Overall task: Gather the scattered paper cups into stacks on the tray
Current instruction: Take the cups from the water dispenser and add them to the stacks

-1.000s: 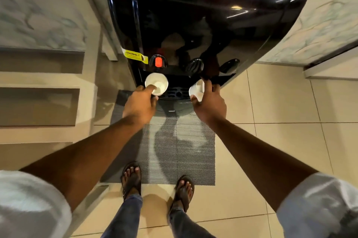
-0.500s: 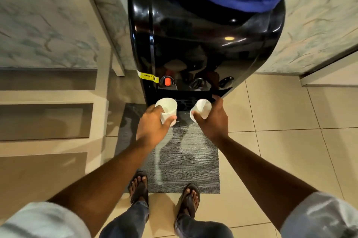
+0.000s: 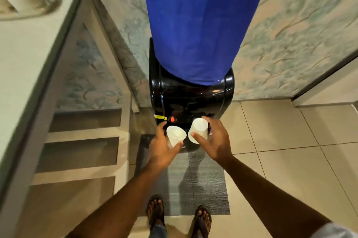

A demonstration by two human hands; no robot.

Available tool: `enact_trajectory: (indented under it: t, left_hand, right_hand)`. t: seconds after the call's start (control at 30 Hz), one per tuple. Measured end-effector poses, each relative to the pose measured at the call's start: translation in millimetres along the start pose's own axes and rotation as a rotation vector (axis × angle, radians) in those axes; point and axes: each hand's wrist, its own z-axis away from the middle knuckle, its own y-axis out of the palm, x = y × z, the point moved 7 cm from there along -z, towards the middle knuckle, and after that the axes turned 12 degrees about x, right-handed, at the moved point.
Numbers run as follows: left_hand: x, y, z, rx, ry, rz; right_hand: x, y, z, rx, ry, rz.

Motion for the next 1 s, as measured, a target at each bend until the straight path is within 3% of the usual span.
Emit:
enact_trajectory:
  t: [0.2,0.37,0.73,1.0]
  left_hand:
    - [-64,-35,33,-0.04,0.151,-0.099]
    - [-101,-50,63,-0.109,0.279,-0.093]
    - [-135,-90,105,-0.235,0.243,-0.179]
    - [-166,-128,113,-0.204,0.315,-0.314]
  right_hand:
    - [60,-34,-1,0.162,-0.152,-0.1]
    - [88,-50,1,0.212,-0.167,-0.111]
    - [167,-43,10,0.484,-0.447,0.007]
    - [211,-23,4,0.534,-0.384,0.048]
